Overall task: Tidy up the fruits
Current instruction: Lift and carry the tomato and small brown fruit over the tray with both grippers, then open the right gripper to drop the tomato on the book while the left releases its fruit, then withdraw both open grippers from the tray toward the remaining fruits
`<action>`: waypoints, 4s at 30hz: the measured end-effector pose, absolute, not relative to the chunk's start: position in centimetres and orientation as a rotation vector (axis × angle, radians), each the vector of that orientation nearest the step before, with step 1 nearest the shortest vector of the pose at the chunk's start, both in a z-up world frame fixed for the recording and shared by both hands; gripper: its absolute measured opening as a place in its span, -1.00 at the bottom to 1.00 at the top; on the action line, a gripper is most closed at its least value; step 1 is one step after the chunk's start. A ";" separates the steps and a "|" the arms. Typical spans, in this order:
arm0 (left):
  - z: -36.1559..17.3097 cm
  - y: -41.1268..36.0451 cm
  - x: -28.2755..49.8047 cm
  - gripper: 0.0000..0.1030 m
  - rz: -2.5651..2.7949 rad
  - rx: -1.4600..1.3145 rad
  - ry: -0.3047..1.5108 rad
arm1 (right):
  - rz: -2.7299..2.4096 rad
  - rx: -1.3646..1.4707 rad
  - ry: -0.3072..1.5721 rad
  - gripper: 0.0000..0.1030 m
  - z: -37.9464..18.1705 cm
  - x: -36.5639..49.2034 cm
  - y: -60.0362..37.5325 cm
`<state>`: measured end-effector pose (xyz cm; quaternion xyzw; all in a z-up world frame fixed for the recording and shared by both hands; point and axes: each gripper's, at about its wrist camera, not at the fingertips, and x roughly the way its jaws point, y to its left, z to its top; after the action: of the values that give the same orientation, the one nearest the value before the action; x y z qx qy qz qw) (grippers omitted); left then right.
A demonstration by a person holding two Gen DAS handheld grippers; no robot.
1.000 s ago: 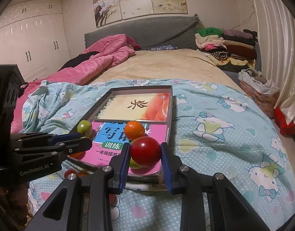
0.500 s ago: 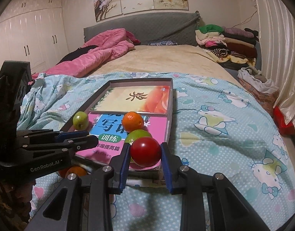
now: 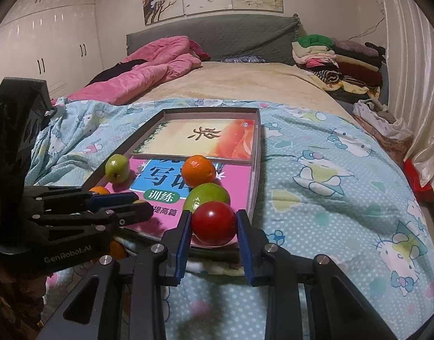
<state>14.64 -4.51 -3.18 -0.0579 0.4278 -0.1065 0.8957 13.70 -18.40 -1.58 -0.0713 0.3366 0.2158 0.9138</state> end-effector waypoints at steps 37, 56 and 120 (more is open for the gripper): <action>-3.7 -3.9 15.5 -0.55 -0.257 -0.158 0.925 | 0.439 -0.193 0.674 -0.11 -2.5 13.6 -17.5; -3.1 -3.6 15.2 -0.21 -0.249 -0.184 0.918 | 0.411 -0.165 0.668 0.24 -2.2 13.7 -18.0; 1.4 3.5 8.7 0.44 -0.057 -0.254 0.807 | 0.459 -0.101 0.646 0.46 0.2 10.8 -19.0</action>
<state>8.67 3.46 1.39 -0.1233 0.3913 -0.0275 0.9115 10.80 -18.96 0.18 -0.0492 0.3146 0.2232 0.9213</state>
